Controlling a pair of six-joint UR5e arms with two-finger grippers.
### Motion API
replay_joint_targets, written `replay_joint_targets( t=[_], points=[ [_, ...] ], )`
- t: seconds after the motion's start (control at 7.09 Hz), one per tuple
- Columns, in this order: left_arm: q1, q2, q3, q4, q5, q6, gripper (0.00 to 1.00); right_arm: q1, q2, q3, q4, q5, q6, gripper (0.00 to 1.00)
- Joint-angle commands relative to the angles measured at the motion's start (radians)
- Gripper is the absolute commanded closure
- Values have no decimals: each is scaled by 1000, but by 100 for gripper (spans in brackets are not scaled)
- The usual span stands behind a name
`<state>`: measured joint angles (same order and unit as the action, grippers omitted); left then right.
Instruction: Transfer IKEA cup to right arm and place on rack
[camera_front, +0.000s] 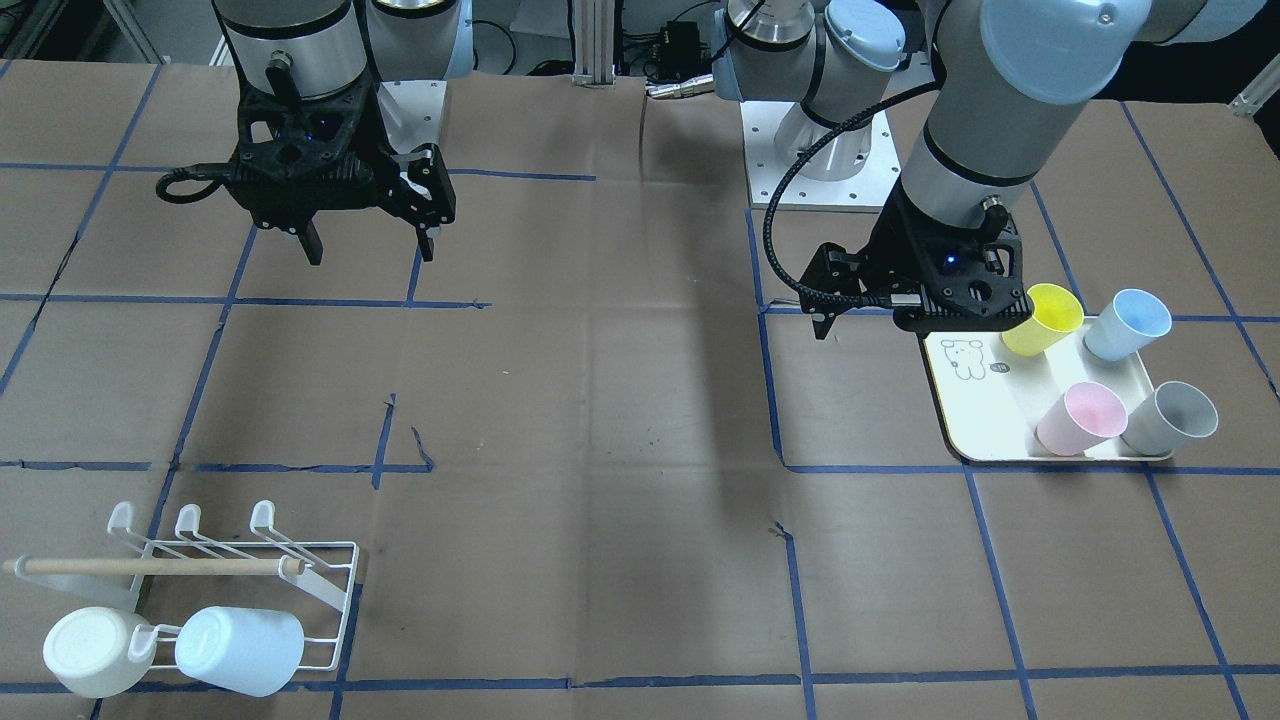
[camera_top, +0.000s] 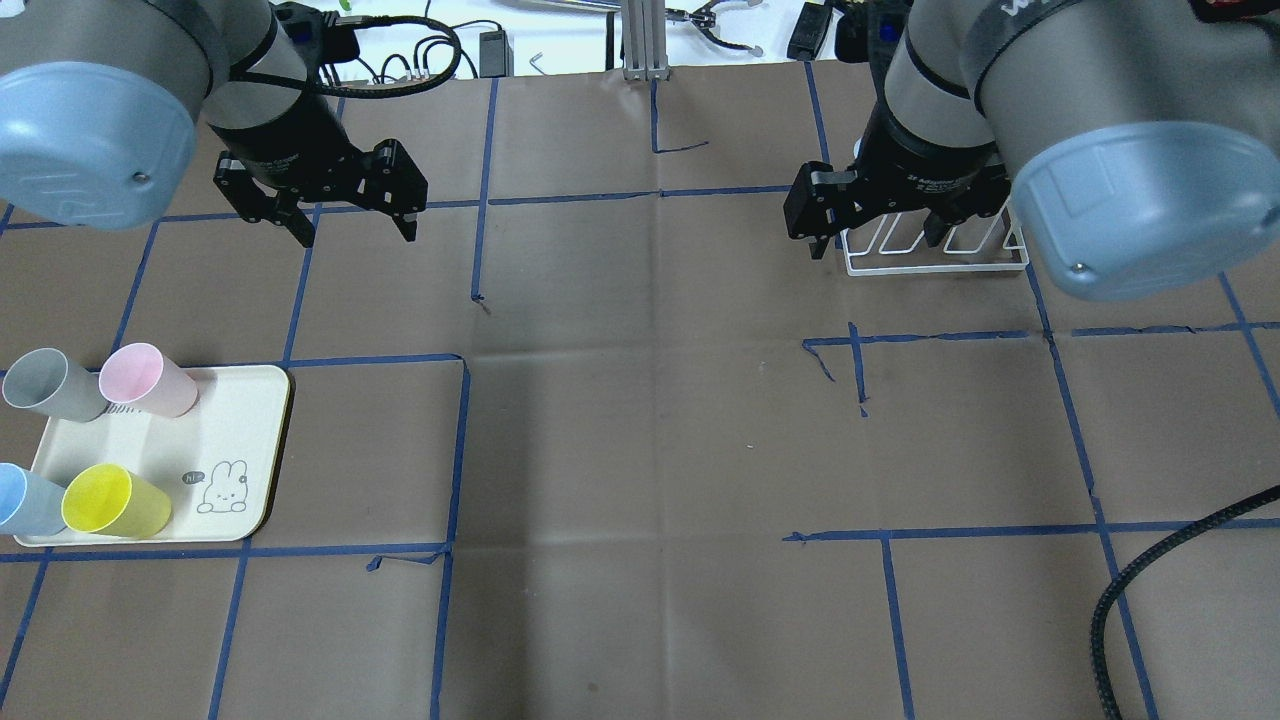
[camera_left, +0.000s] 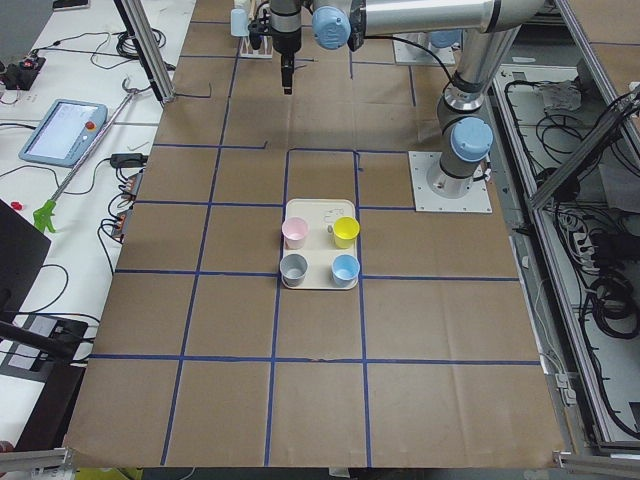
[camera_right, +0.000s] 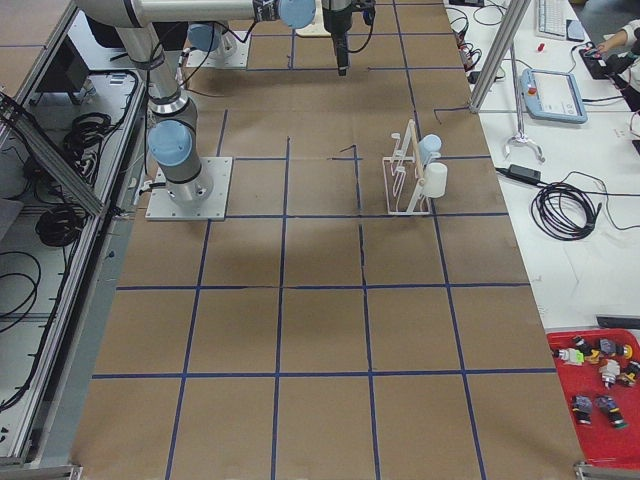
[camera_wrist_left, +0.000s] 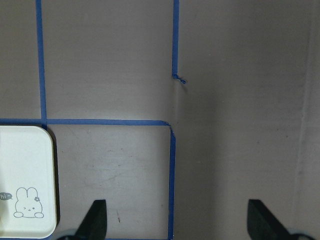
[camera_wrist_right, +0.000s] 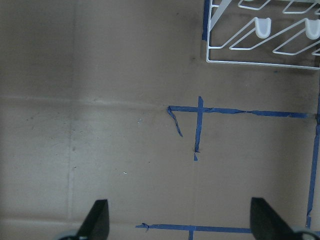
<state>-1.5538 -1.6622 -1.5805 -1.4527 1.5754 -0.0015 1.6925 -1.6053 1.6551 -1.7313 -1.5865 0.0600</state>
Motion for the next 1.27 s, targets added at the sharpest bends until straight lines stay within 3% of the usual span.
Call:
replay_joint_targets(
  t=[0.0, 1.13],
  points=[
    [0, 1, -1, 0, 0, 0, 0, -19, -8, 3, 4, -7, 1, 0],
    [0, 1, -4, 0, 0, 0, 0, -28, -61, 3, 19, -1, -8, 0]
  ],
)
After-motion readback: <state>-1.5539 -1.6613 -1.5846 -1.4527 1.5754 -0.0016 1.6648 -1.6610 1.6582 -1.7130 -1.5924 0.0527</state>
